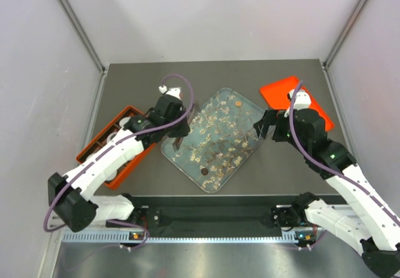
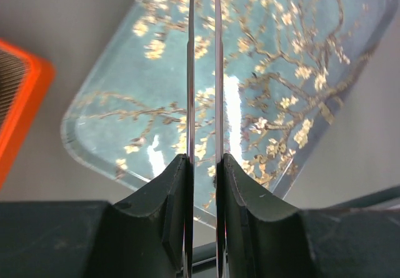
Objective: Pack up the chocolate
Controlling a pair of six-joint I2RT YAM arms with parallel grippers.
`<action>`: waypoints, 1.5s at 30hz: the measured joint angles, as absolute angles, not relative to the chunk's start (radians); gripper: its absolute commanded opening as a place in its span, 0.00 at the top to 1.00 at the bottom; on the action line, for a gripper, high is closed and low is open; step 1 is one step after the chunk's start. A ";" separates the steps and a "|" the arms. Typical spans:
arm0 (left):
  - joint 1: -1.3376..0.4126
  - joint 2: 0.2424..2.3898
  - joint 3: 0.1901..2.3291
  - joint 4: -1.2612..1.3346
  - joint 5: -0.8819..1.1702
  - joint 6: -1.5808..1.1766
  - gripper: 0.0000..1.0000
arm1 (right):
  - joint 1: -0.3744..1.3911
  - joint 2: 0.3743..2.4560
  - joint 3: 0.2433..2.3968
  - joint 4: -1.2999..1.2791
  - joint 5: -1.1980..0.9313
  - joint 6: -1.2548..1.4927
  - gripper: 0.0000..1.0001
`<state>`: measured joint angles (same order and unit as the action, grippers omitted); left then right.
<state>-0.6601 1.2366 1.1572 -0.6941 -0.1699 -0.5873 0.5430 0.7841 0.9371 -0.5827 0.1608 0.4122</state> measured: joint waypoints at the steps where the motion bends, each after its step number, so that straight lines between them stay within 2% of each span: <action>1: -0.668 1.256 1.156 -0.679 -0.155 -0.576 0.90 | 0.543 0.784 0.937 -0.583 0.161 0.408 0.00; 4: -0.689 1.297 1.136 -0.644 -0.121 -0.556 0.86 | 0.543 0.782 0.936 -0.583 0.165 0.395 0.00; 17: -0.756 1.366 1.023 -0.603 -0.086 -0.533 0.85 | 0.543 0.762 0.917 -0.566 0.186 0.366 0.00; 25: -0.782 1.415 1.010 -0.588 -0.094 -0.532 0.69 | 0.543 0.765 0.910 -0.565 0.191 0.359 0.00; 34: -0.791 1.426 1.063 -0.629 -0.127 -0.533 0.62 | 0.543 0.766 0.910 -0.564 0.197 0.359 0.00; 40: -0.792 1.421 1.092 -0.663 -0.151 -0.537 0.52 | 0.543 0.766 0.910 -0.564 0.198 0.360 0.00; 45: -0.792 1.402 1.098 -0.702 -0.165 -0.547 0.51 | 0.543 0.759 0.910 -0.565 0.198 0.360 0.00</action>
